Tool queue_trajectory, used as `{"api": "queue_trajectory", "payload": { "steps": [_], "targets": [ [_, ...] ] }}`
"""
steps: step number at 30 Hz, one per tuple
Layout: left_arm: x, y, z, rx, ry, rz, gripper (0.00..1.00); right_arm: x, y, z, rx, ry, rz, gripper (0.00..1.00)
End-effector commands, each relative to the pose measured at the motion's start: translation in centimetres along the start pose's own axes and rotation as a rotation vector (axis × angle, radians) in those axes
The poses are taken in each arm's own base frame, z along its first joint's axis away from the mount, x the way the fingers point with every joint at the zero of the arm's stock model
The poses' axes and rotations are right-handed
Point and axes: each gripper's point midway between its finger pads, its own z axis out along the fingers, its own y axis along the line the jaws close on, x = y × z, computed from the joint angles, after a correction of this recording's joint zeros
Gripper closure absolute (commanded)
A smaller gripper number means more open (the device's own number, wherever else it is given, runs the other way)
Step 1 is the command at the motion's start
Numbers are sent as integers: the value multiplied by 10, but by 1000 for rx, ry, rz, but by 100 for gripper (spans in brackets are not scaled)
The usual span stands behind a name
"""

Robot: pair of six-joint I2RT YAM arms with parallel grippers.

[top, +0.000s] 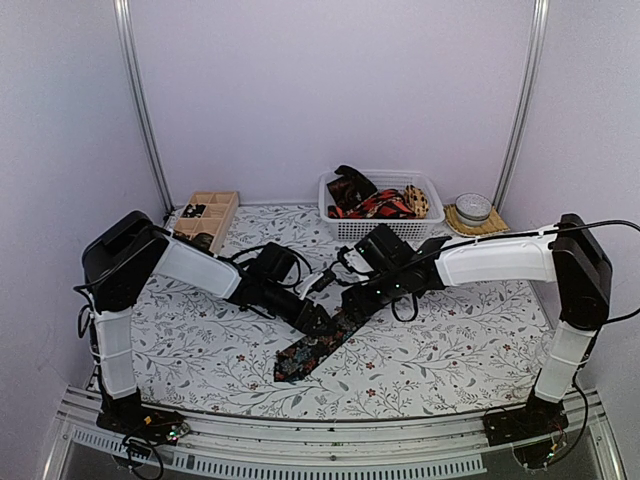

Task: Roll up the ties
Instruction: Roll the tie at the center of the board.

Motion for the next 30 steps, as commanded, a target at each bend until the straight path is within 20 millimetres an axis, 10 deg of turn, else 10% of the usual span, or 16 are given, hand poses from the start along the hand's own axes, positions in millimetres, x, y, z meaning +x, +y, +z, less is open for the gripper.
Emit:
{"api": "queue_trajectory", "payload": {
  "steps": [1, 7, 16, 30],
  "targets": [
    [85, 37, 12, -146, 232, -182, 40, -21, 23, -37, -121, -73, 21, 30],
    [68, 38, -2, -193, 184, -161, 37, -22, 36, -36, -198, -68, 46, 29],
    [42, 39, -17, -256, 118, -108, 0, -26, 41, -42, -311, -76, 105, 29],
    [-18, 27, -21, -264, 61, -5, 0, -80, -2, -129, -468, -300, 184, 0]
  ]
}}
